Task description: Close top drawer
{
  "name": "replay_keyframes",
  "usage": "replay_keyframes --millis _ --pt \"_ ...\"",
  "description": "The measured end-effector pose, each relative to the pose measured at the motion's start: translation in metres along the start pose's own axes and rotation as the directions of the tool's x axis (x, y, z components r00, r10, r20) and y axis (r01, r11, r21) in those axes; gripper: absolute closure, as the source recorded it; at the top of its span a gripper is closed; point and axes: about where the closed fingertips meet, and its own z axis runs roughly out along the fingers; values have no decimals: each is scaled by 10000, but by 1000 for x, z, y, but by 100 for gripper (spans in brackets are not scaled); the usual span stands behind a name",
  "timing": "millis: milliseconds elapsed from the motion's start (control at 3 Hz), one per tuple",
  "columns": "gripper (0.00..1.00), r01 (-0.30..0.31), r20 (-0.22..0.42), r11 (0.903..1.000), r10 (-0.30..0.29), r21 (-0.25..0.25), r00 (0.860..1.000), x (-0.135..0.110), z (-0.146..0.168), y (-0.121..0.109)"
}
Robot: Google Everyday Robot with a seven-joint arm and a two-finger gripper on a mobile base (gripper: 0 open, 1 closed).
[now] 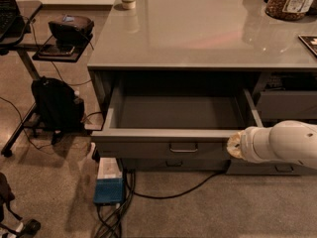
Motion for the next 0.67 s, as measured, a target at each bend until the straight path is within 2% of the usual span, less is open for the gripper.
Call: replay_keyframes --millis 667 --pt "34 1 0 10000 -1 0 10000 0 0 0"
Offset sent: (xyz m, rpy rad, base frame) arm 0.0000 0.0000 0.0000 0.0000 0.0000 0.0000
